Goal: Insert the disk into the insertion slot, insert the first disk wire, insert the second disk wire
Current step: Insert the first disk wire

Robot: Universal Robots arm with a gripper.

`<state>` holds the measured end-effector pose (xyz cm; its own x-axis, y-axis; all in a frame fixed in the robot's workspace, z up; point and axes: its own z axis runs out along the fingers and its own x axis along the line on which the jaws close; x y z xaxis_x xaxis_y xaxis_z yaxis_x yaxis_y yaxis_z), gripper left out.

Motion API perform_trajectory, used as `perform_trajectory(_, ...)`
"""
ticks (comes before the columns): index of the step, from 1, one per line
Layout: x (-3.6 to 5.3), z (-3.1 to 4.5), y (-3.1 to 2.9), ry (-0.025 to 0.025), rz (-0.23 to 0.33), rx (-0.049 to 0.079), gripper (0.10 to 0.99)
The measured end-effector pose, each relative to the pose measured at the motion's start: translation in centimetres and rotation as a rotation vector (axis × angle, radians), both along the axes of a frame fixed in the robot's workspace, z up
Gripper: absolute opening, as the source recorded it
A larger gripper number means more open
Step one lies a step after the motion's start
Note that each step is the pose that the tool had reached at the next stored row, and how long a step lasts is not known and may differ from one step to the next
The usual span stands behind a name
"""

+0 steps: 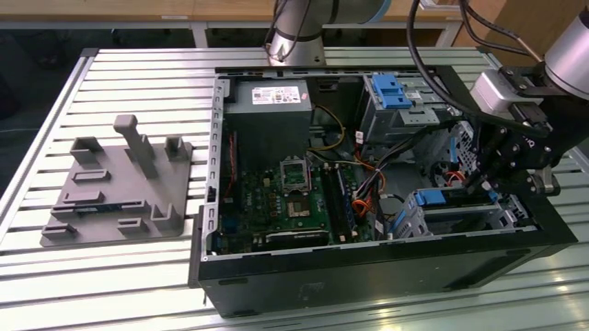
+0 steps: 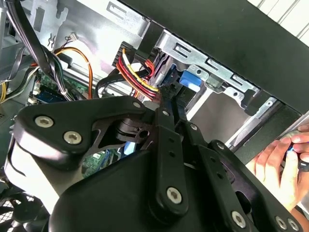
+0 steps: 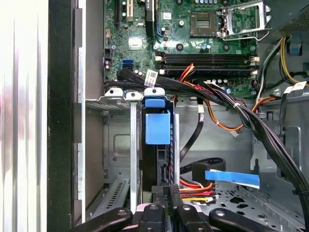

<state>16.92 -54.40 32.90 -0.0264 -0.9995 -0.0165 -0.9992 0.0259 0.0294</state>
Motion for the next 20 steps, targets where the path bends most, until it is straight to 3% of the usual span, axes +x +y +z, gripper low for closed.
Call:
perform_trajectory(4, -0.01, -0.13, -0.08, 0.0002, 0.000, 0.001, 0.165)
perform_trajectory(6, -0.01, 0.09, -0.08, 0.0002, 0.000, 0.001, 0.235)
perform_trajectory(8, -0.01, 0.77, -0.08, 0.0001, 0.000, 0.001, 0.235)
perform_trajectory(9, 0.00, 1.22, -0.08, 0.0000, 0.000, 0.001, 0.302)
perform_trajectory(18, 0.04, 5.31, -0.02, 0.0001, 0.000, 0.001, 0.302)
perform_trajectory(20, 0.05, 5.55, -0.02, 0.0001, 0.000, 0.001, 0.302)
